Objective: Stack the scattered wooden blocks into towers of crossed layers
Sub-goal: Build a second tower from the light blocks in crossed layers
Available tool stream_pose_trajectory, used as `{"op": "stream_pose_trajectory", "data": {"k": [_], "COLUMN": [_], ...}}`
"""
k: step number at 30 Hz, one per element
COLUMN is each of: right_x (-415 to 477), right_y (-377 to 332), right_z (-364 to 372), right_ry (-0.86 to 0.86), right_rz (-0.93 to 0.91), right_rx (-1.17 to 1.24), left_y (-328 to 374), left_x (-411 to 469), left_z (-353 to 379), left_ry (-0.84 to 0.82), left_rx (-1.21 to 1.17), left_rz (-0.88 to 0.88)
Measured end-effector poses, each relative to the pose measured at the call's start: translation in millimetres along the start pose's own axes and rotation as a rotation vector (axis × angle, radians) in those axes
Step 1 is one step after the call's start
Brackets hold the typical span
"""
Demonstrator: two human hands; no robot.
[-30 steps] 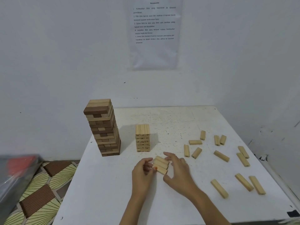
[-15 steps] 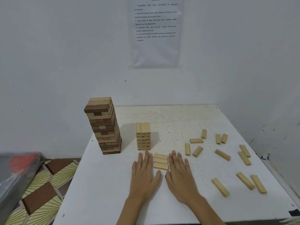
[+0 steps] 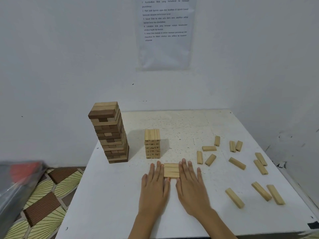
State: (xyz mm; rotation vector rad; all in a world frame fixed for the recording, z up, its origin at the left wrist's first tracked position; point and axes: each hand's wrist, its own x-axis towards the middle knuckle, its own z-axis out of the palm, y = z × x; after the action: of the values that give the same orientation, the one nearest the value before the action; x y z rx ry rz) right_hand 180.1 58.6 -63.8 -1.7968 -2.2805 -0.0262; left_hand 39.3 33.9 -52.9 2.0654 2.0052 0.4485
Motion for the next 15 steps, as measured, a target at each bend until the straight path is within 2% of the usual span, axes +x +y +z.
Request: {"op": "stream_pose_trajectory", "data": {"k": [15], "right_x": [-2.1], "right_y": [-1.7], "right_z": [-0.1], "right_ry": [0.009], "right_rz": [0.037], "right_rx": [0.003], "left_y": [1.6], "left_x": [0.5], "left_z": [-3.6], "left_ry": [0.017], "left_rx": [0.001], "left_rz": [-0.003]}}
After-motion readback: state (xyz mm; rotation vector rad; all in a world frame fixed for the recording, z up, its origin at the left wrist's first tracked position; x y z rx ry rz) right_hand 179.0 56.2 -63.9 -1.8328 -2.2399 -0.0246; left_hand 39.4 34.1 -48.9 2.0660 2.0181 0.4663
